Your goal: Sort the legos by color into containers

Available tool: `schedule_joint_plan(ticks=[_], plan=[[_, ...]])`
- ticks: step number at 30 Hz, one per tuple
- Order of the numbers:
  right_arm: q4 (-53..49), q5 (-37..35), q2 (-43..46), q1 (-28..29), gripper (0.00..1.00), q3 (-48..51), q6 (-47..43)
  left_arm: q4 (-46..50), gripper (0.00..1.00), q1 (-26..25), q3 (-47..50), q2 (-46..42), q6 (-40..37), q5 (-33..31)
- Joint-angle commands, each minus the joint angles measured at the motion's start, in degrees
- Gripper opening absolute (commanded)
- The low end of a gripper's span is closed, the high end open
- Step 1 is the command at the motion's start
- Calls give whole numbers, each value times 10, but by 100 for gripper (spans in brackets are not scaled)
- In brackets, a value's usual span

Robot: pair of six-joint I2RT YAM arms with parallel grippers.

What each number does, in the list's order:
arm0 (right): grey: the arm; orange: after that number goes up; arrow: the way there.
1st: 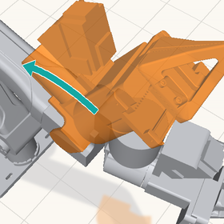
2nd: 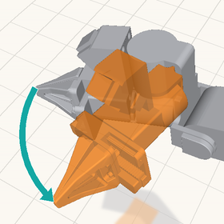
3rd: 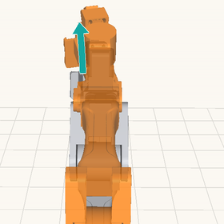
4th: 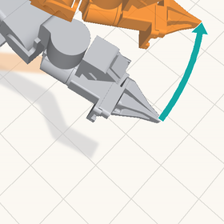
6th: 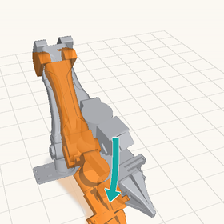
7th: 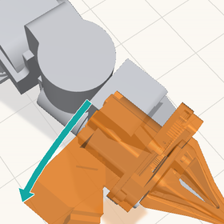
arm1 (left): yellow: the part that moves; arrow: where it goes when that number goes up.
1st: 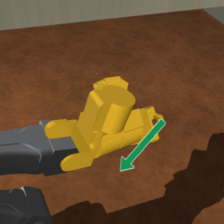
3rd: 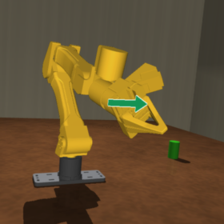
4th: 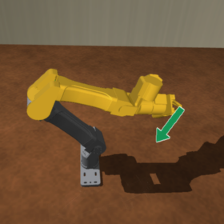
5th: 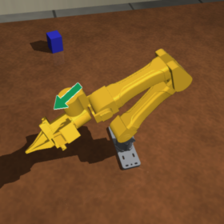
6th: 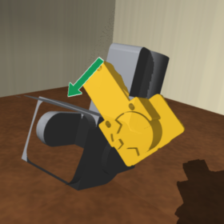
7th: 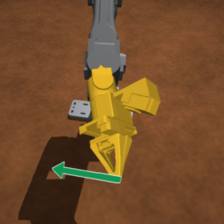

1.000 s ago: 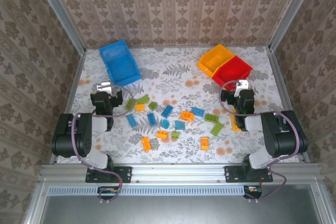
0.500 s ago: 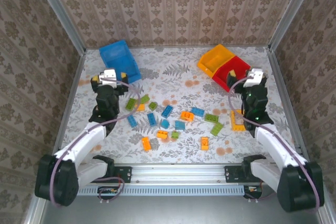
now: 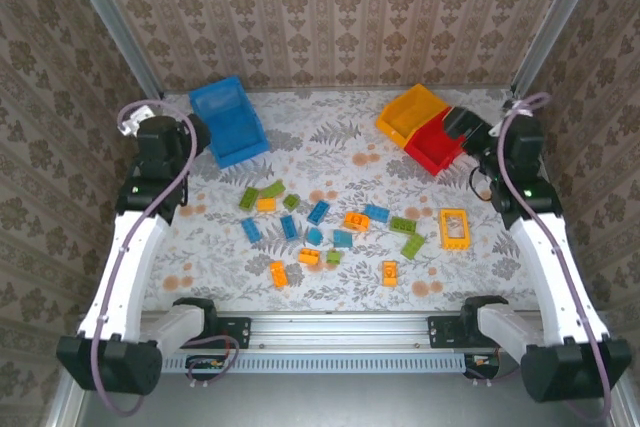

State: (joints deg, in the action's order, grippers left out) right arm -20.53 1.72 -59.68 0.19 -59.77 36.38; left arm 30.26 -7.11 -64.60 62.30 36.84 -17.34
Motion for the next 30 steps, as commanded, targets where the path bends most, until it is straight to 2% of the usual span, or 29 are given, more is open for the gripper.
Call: schedule_joint_plan(ticks=[1, 5, 8, 14, 21, 28, 29, 30], plan=[[-174, -37, -31, 5, 92, -54, 3, 179, 100, 32, -52, 85, 52, 108], [-192, -37, -75, 2, 88, -59, 15, 181, 96, 72, -89, 180, 34, 187], [-181, -10, -114, 1, 83, -61, 32, 166, 95, 85, -120, 237, 15, 199], [-186, 9, -168, 0, 84, -83, 11, 138, 92, 107, -206, 353, -17, 215], [-185, 26, -219, -9, 86, -105, -14, 135, 77, 119, -323, 485, -52, 241], [-178, 25, -255, -29, 85, -128, -17, 127, 69, 119, -402, 572, -71, 246], [-178, 24, -261, -32, 85, -131, -19, 126, 65, 119, -414, 581, -76, 247], [-177, 21, -269, -36, 85, -134, -21, 129, 57, 118, -425, 593, -84, 250]])
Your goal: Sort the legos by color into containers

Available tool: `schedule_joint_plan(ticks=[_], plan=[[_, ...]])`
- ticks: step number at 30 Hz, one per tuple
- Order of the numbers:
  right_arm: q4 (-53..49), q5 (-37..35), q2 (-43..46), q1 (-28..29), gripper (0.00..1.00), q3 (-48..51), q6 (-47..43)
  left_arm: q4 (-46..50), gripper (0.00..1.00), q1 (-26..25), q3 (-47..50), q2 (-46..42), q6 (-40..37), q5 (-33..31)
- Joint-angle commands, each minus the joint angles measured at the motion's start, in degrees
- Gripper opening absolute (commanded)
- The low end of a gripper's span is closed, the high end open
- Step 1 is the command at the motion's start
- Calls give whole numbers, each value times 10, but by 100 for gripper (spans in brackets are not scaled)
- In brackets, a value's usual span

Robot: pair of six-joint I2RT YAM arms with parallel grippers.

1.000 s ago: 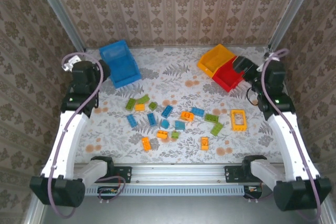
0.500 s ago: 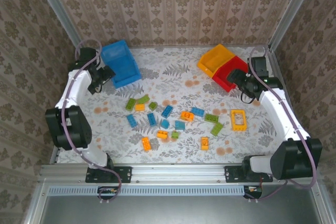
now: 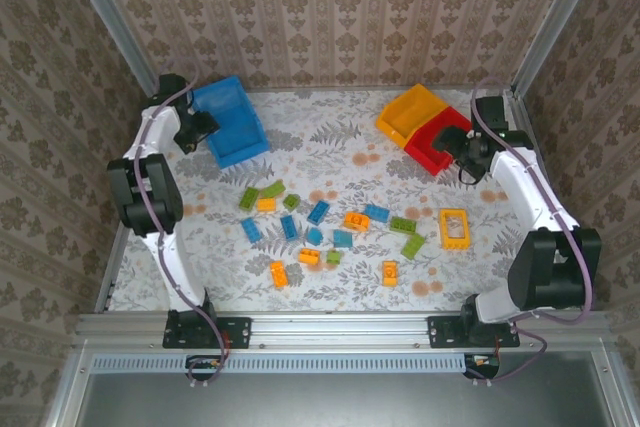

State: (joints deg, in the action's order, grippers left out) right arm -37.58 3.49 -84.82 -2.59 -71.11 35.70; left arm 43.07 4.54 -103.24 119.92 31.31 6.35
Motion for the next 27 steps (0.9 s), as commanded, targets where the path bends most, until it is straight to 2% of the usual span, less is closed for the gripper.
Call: schedule_joint_plan(ticks=[1, 3, 14, 23, 27], plan=[[-7, 0, -24, -13, 85, -24, -15, 7, 52, 2, -51, 26, -34, 13], [-5, -7, -43, -22, 85, -30, -17, 20, 39, 1, -75, 43, -47, 14], [1, -34, -185, -40, 83, -112, -30, 40, 14, -41, -77, 48, -104, -21], [-28, -46, -304, -47, 67, -205, -65, 19, 0, -97, -13, 9, -126, -28], [-53, -60, -342, -45, 51, -243, -96, 24, 0, -129, 9, -4, -138, -24]])
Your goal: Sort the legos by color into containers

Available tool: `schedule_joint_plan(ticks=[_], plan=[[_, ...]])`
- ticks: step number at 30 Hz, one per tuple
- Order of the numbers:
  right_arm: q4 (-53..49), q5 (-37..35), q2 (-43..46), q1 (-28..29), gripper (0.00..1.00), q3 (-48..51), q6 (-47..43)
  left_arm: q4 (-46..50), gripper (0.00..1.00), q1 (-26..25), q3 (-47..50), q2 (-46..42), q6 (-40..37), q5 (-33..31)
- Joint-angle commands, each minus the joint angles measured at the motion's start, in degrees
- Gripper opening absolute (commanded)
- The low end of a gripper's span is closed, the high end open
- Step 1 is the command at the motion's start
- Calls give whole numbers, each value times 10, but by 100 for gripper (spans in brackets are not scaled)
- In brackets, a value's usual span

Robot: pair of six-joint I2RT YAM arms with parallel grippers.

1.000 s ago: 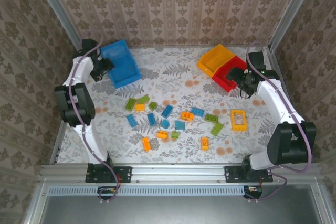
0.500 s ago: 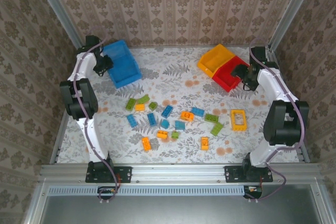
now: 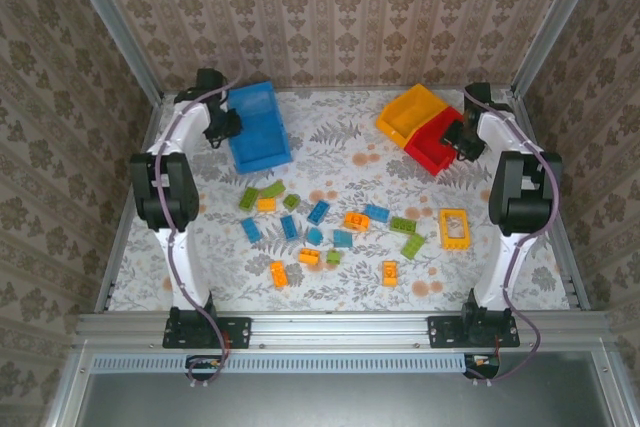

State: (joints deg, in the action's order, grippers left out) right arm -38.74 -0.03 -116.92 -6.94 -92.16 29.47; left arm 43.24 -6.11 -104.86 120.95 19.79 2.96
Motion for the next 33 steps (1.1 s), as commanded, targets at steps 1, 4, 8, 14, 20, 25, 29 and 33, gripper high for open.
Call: schedule_joint_plan(ticks=[1, 4, 8, 14, 20, 25, 29, 33], plan=[[-47, -31, -28, -1, 48, -41, -44, 23, 0, -30, 30, -18, -26, 11], [-65, -58, -40, 7, 34, -58, -79, 19, 0, -57, 54, -34, -30, 11], [-65, -88, -34, 32, 22, -50, -124, 19, 0, -85, 80, -52, -32, 12], [-38, -110, 14, 79, 16, 12, -158, 15, 0, -128, 148, -91, -22, 19], [-11, -107, 83, 115, 13, 97, -177, 0, 0, -157, 223, -148, 2, 30], [23, -80, 122, 121, 13, 148, -199, 9, 0, -142, 201, -140, 14, 13], [28, -53, 104, 121, 13, 133, -212, 23, 0, -127, 141, -102, 10, -3], [30, -33, 70, 126, 13, 96, -221, 39, 0, -122, 69, -54, -8, -6]])
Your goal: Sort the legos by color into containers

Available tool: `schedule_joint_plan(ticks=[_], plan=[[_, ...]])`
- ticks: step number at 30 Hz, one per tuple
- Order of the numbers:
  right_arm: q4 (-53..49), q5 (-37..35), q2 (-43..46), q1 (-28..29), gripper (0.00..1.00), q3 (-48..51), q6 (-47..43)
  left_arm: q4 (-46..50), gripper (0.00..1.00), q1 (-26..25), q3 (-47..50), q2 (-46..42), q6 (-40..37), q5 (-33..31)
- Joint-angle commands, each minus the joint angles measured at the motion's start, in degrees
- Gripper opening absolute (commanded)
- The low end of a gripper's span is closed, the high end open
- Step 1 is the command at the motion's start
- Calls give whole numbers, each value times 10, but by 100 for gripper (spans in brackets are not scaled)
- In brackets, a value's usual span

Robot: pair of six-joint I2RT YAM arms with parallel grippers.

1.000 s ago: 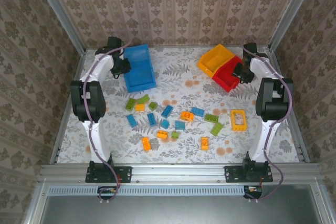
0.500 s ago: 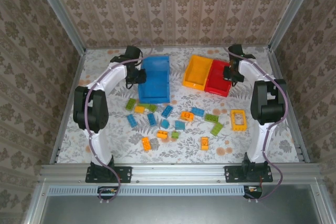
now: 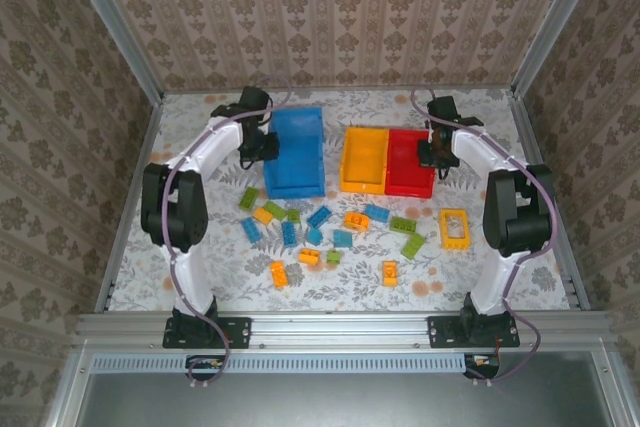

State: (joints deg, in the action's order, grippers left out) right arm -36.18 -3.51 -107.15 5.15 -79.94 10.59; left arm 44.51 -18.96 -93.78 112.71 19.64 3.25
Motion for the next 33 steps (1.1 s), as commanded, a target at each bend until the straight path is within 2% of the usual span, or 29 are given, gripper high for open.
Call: schedule_joint_plan(ticks=[1, 5, 12, 16, 18, 19, 21, 24, 28, 33], plan=[[4, 8, -37, 7, 13, -38, -34, 31, 0, 6, -59, 40, -9, -10], [-3, 29, -65, 10, 13, -71, -39, 43, 0, 5, -98, 70, -7, -12], [-16, 45, -103, 11, 15, -108, -43, 40, 0, -7, -87, 69, -4, -12], [-22, 53, -115, 11, 19, -128, -48, 42, 0, -11, -86, 67, -3, -15], [-26, 56, -118, 12, 26, -135, -49, 43, 0, -12, -87, 65, 0, -16], [-28, 55, -119, 12, 32, -138, -47, 45, 3, -12, -88, 65, 2, -17], [-34, 47, -115, 13, 41, -142, -43, 49, 17, -13, -92, 61, 5, -17], [-35, 35, -94, 13, 49, -138, -34, 50, 31, -12, -93, 47, 12, -17], [-40, 21, -52, 12, 54, -129, -23, 50, 46, -13, -91, 20, 26, -20], [-39, 15, 7, 9, 58, -104, 1, 34, 57, -13, -70, -28, 49, -17]])
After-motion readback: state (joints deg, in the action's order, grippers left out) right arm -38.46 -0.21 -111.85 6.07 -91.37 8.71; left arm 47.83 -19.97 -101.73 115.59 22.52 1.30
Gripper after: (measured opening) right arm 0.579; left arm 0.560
